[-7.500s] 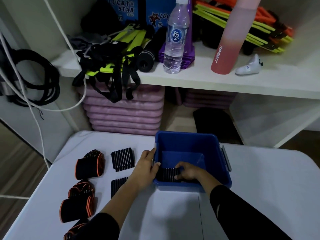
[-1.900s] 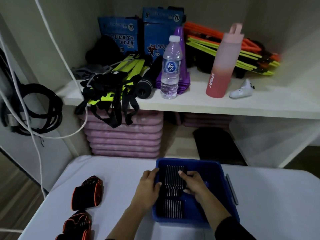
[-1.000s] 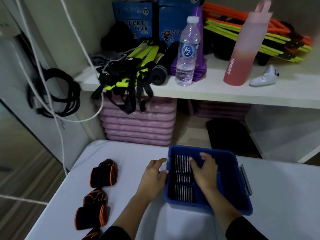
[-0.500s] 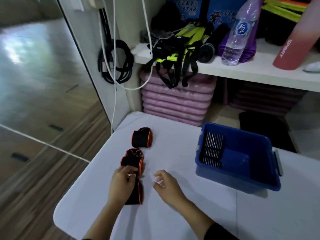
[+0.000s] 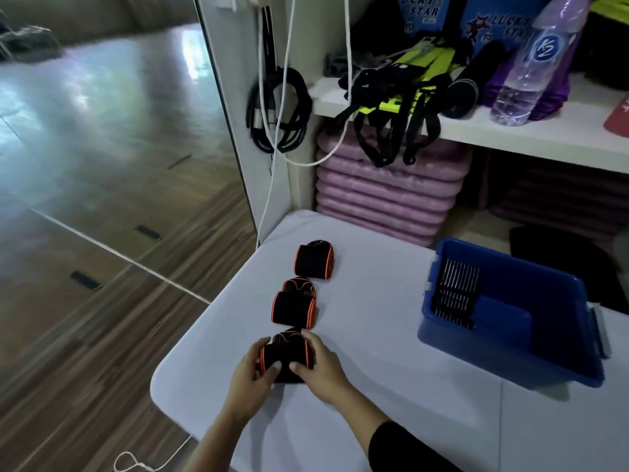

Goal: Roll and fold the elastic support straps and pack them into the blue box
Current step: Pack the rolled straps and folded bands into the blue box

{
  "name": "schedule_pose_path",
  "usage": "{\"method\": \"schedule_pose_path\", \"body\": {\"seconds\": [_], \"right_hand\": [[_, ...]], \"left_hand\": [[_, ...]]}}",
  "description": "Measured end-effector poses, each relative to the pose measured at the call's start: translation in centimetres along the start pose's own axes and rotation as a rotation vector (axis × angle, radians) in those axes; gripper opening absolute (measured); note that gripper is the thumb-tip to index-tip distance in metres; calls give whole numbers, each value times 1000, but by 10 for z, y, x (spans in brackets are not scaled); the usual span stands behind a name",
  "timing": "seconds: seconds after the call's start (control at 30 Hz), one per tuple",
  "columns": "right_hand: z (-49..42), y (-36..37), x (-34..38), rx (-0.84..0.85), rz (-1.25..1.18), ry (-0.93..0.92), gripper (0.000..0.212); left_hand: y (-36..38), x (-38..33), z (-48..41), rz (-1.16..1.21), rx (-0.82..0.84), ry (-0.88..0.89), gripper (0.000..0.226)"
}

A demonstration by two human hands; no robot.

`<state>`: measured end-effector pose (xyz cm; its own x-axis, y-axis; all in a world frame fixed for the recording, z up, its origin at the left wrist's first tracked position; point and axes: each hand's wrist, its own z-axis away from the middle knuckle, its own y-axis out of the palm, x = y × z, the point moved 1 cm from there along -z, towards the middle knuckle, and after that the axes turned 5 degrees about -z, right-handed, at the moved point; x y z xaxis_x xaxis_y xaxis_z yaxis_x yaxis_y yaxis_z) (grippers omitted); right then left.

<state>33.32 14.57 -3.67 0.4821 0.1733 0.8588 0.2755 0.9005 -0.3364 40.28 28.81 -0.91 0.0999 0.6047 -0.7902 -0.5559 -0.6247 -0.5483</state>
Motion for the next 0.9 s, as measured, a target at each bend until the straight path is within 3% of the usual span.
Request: {"method": "schedule_pose_path", "body": {"seconds": [0.13,0.33,0.53,0.7,0.9], "right_hand": [[5,-4,-7,-42,-116,-12,47],[31,-45,-1,-132,-211,-98,39],[64,-129,34,-291,-297,-248,33],[86,-206,47,-439,-354,-292,35],[102,-276,16,-632,-335,-217,31]], "left_hand": [[3,2,-1,-35,-10,41,36],[18,-25,-2,-14,34,185,36],[30,-117,-8,105,92,456,29],[59,-190,-24,204,180,542,32],[115,-231,-51,-38,169,616,38]]}}
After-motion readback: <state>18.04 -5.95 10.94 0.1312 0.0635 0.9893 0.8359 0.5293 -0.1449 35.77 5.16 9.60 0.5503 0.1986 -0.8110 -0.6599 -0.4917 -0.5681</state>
